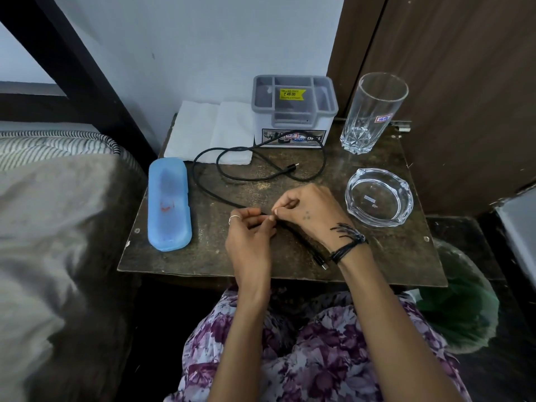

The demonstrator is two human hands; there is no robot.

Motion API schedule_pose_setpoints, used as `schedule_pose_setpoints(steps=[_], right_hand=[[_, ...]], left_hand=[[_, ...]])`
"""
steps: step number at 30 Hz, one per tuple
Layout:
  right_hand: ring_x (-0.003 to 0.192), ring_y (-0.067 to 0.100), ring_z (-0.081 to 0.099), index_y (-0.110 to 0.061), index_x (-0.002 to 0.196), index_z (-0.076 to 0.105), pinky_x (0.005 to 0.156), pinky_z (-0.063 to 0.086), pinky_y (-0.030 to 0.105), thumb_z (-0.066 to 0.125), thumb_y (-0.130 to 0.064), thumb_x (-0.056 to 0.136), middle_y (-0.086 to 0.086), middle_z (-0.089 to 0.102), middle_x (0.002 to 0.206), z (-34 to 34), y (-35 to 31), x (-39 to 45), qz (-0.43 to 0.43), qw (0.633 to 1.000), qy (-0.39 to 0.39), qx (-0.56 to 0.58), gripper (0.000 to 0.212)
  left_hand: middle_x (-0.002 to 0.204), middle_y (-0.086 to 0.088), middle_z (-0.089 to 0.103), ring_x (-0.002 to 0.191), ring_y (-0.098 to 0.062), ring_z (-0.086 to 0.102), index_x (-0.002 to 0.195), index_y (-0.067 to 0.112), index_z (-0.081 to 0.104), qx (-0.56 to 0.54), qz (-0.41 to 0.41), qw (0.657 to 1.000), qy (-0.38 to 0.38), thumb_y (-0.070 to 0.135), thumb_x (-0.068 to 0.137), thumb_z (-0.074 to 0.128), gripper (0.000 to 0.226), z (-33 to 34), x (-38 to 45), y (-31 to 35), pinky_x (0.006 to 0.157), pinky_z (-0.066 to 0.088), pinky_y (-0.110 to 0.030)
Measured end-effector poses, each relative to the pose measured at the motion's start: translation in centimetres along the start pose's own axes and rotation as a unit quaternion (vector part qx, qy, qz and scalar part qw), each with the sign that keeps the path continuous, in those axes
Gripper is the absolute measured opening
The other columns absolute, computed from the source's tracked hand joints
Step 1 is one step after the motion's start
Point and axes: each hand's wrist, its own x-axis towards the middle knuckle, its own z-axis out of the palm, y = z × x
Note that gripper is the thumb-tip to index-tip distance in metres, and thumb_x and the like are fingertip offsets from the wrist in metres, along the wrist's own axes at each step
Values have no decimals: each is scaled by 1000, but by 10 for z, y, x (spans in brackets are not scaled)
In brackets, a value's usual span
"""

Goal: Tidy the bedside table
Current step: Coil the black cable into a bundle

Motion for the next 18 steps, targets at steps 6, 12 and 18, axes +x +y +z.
schedule_pose_setpoints(steps=[6, 12, 18], right_hand=[[80, 11, 63, -23, 93, 69, 71, 51, 25, 74, -24, 74, -8, 67, 80, 9, -4, 0, -1, 999, -28, -20, 20], [75, 17, 64, -19, 92, 65, 73, 54, 30, 67, -11, 76, 1, 70, 78, 14, -11, 1, -30, 999, -36, -20, 17], [46, 8, 57, -17, 73, 56, 53, 51, 25, 70, 0, 74, 0, 61, 63, 1, -7, 2, -10, 961, 16, 277, 22]], left_hand=[[90, -2, 61, 85, -10, 65, 87, 17, 50, -6, 14, 999, 51, -1, 92, 49, 20, -2, -2, 3, 76, 53, -23], [99, -1, 59, 88, -6, 58, 99, 17, 50, 88, 67, 992, 59, 7, 90, 55, 14, -3, -3, 8, 72, 47, -18], [91, -5, 66, 81, -14, 67, 99, 11, 55, -22, -28, 997, -62, 22, 91, 58, 14, -10, -5, 14, 71, 57, -26]])
